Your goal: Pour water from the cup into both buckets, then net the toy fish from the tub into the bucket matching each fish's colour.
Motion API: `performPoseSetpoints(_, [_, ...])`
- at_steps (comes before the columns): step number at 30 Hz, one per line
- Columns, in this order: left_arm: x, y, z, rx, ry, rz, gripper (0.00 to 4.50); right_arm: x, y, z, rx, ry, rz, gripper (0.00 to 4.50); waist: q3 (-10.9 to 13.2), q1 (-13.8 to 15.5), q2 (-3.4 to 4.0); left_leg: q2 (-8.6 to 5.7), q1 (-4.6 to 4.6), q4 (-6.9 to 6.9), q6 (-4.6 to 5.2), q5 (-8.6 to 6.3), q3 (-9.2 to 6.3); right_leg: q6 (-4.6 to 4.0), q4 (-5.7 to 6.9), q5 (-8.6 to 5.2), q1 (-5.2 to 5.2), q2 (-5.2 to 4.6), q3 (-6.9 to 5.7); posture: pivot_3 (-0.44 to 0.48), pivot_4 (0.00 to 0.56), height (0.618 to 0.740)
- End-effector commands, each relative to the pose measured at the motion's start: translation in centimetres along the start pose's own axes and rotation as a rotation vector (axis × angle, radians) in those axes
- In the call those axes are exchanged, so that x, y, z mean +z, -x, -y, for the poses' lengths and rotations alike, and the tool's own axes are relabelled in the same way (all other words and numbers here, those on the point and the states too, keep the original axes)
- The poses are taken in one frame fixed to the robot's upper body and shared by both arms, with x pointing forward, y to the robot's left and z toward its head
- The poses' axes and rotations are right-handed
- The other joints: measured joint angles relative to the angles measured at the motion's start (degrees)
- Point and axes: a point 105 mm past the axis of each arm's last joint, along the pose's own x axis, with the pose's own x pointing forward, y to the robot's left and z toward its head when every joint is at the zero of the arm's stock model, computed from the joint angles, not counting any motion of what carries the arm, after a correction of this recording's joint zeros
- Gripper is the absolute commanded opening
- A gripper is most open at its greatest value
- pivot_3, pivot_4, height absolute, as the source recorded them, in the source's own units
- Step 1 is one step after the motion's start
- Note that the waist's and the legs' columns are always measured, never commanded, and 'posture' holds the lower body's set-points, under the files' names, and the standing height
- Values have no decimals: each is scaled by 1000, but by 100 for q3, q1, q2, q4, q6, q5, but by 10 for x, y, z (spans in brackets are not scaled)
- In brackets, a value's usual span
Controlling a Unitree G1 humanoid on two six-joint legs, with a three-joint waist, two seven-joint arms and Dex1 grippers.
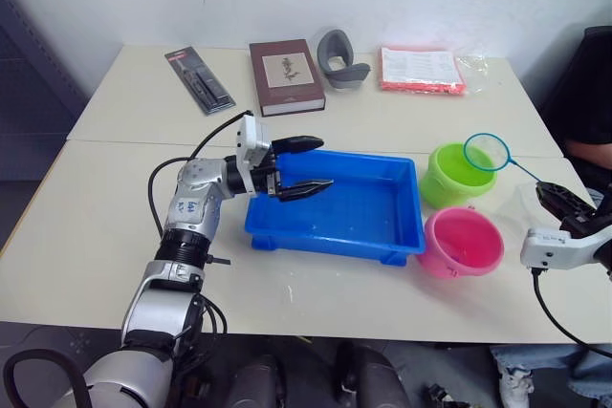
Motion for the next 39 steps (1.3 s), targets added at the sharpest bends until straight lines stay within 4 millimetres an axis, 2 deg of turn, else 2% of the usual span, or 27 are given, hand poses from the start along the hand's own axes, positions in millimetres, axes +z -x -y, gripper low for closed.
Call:
performPoseSetpoints(1, [10, 1, 1, -7, -33, 25, 4440, -4, 2, 30, -145, -137, -6, 0, 0, -2, 0, 0, 0, 0, 0, 0, 0, 0, 0, 0, 0, 0, 0, 0, 150, 740])
performPoseSetpoints(4, [17, 13, 2, -31, -23, 32, 4440, 15, -2, 53, -209, -461, 95, 0, 0, -21, 0, 1, 1, 1, 0, 0, -2, 0, -2, 0, 1, 4, -2, 0, 150, 740])
performPoseSetpoints(8, [35, 33, 9, -79, -30, 33, 4440, 45, -6, 67, -167, -831, 262, 0, 1, -70, 4, 10, 3, 1, -2, 1, -4, 0, 1, 0, 1, 12, -3, 0, 150, 740])
performPoseSetpoints(10, [43, 51, 24, -138, -37, -3, 4440, 66, -7, 75, -104, -990, 368, 0, 0, -82, 8, 11, 3, 2, -2, 1, -5, -1, 2, 0, 1, 9, -3, 0, 150, 740])
performPoseSetpoints(12, [42, 76, 22, -81, -5, -76, 4440, 105, -2, 81, 45, -1124, 551, 0, 1, -116, 11, 12, 2, 2, -1, 1, -9, -3, 4, -1, 1, 5, 5, 0, 150, 740])
performPoseSetpoints(15, [36, 100, 18, -17, 7, -152, 4440, 143, 7, 83, 218, -1188, 713, 0, 2, -109, 12, 13, -2, 7, -1, 1, -34, -10, 4, -5, 3, 3, 11, 0, 150, 740])
performPoseSetpoints(18, [29, 125, 36, -75, -7, -249, 4440, 192, 19, 67, 482, -1176, 866, 0, 2, -55, 13, 6, -3, 11, 1, -1, -41, -11, 4, -5, 8, -6, 10, 0, 150, 740])
performPoseSetpoints(20, [28, 136, 47, -117, -17, -305, 4440, 214, 29, 54, 624, -1164, 925, 0, 2, -47, 12, 3, -4, 8, 5, -4, -40, -11, 0, -5, 8, -9, 10, 0, 150, 740])
performPoseSetpoints(23, [26, 146, 58, -136, 0, -359, 4440, 233, 37, 38, 750, -1182, 968, 0, 5, 18, 7, 1, -13, 12, 7, -6, -46, -12, -6, -6, 6, -13, 5, 0, 150, 740])
performPoseSetpoints(27, [12, 158, 79, -162, 46, -437, 4440, 250, 24, 6, 785, -1214, 942, 0, 4, -15, 6, -1, -9, 13, 8, -8, -43, -11, -7, -5, 9, -13, 5, 0, 150, 740])
performPoseSetpoints(31, [13, 155, 76, -98, 89, -396, 4440, 256, 10, -16, 769, -1183, 928, 0, 5, -10, 8, -1, -8, 13, 8, -8, -39, -12, 4, -6, 5, -12, 1, 0, 150, 740])
performPoseSetpoints(35, [12, 156, 73, -77, 96, -405, 4440, 263, 7, -33, 817, -1119, 968, 0, 5, -29, 9, 0, -6, 13, 7, -8, -30, -12, 7, -6, 2, -6, -5, 0, 150, 740])
performPoseSetpoints(37, [11, 157, 74, -80, 101, -415, 4440, 265, 5, -38, 850, -1171, 972, 0, 5, -36, 9, 1, -4, 10, 7, -8, -27, -13, 7, -6, 1, -4, -7, 0, 150, 740])
performPoseSetpoints(38, [11, 158, 75, -86, 111, -421, 4500, 265, 3, -39, 844, -1176, 976, 832, 5, -42, 9, 2, -3, 10, 7, -8, -27, -13, 6, -6, 2, -3, -8, 0, 150, 740])
performPoseSetpoints(39, [10, 159, 76, -93, 120, -428, 4500, 266, 2, -39, 843, -1168, 993, 1116, 5, -50, 9, 2, -3, 10, 7, -8, -25, -13, 7, -6, 1, -3, -9, 0, 150, 740])
